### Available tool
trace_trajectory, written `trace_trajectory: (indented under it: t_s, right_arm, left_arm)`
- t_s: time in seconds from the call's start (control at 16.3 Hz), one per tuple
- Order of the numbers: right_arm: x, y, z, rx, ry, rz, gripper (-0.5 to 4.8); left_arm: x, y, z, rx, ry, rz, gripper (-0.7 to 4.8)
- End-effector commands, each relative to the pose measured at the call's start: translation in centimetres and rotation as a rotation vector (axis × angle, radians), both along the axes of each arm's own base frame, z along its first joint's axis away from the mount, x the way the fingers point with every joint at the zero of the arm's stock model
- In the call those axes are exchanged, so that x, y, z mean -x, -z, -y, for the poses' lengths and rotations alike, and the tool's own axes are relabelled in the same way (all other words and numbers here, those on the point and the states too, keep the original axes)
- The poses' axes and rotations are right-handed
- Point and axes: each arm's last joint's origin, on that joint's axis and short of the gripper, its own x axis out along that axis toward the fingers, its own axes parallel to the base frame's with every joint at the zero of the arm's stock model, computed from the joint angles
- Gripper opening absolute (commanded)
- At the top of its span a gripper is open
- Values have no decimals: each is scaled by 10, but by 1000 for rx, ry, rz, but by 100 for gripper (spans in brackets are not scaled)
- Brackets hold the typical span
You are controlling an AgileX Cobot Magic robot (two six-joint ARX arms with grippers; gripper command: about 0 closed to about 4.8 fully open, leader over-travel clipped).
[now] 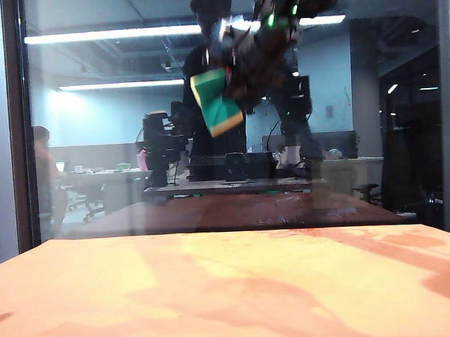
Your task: Pick up the sponge from the table, wipe the water off the glass, and finally place the sponge back on the table.
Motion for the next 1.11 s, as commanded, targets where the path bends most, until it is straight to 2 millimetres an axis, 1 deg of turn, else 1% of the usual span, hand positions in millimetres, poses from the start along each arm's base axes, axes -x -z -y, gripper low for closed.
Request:
trace_trajectory:
  t_s: [0.06, 0.12, 0.31, 0.55, 0.74, 0.86, 0.98, 1.04, 1.11]
  right_arm:
    - [-3, 26, 1, 64, 28, -113, -9]
    - [-3, 22, 1, 59, 28, -101, -9]
    - [2, -4, 3, 28, 29, -29, -9]
    - [14, -52, 8, -30, 30, 106, -9]
    - [30, -94, 15, -84, 38, 235, -9]
    - [40, -117, 23, -103, 86, 314, -9]
    - [44, -129, 35, -115, 108, 353, -9]
    - [44, -131, 43, -110, 122, 349, -9]
    - [41, -128, 50, -97, 138, 324, -9]
  left_arm:
    - [0, -1, 0, -1, 1, 8, -6]
    - [0, -1, 0, -1, 1, 8, -6]
    - [0, -1, 0, -1, 1, 8, -6]
    - [0, -1, 0, -1, 1, 8, -6]
    - [0, -1, 0, -1, 1, 8, -6]
    - [0, -1, 0, -1, 1, 8, -6]
    - [0, -1, 0, -1, 1, 7, -6]
    - [0, -1, 0, -1, 1, 7, -6]
    - [0, -1, 0, -1, 1, 7, -6]
